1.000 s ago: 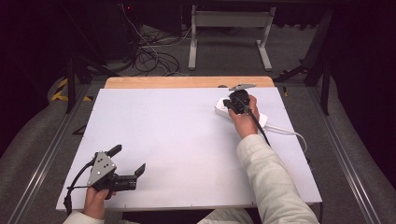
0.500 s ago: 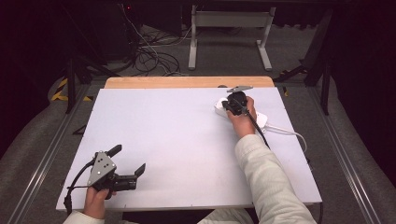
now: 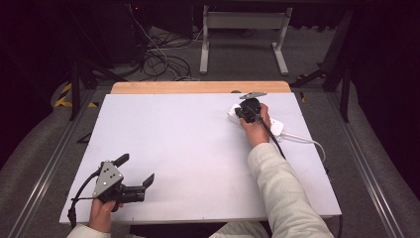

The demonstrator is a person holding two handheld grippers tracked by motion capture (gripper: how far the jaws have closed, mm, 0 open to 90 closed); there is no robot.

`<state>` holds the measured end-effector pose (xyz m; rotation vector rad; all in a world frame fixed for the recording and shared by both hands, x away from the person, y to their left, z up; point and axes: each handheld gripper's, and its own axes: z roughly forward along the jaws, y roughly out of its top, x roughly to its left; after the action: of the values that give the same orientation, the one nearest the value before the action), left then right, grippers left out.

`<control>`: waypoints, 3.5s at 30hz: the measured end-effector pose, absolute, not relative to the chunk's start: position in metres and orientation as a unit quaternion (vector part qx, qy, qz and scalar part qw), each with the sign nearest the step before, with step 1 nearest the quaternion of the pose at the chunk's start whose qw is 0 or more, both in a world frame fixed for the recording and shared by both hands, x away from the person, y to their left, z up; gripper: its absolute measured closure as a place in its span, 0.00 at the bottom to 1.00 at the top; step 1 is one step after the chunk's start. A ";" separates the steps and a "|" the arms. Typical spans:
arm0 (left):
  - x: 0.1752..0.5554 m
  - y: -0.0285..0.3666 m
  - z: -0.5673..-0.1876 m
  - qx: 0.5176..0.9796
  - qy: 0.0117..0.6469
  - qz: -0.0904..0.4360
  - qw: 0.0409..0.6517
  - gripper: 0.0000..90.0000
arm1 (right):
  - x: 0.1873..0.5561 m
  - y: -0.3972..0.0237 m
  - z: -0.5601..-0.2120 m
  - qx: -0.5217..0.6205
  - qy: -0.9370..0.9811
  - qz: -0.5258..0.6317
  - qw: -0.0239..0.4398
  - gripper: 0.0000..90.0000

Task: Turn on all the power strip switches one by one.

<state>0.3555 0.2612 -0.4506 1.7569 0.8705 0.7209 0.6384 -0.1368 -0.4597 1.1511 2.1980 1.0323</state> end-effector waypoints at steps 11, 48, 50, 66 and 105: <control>0.356 0.261 -0.451 0.727 0.360 0.297 0.503 0.00 | 0.640 -0.137 -0.462 0.425 0.792 0.380 0.217 1.00; 0.357 0.260 -0.450 0.726 0.360 0.296 0.505 0.00 | 0.622 -0.141 -0.436 0.417 0.782 0.415 0.207 1.00; 0.356 0.260 -0.450 0.729 0.358 0.296 0.503 0.00 | 0.617 -0.140 -0.429 0.407 0.784 0.418 0.211 0.97; 0.358 0.258 -0.450 0.729 0.356 0.295 0.504 0.00 | 0.593 -0.153 -0.400 0.380 0.787 0.431 0.224 0.94; 0.358 0.256 -0.450 0.732 0.360 0.297 0.497 0.00 | 0.447 -0.217 -0.454 0.277 0.795 0.519 0.147 0.24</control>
<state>0.3579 0.2563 -0.4505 1.7723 0.8708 0.7184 0.4467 -0.2166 -0.4543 0.7980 2.2876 1.4939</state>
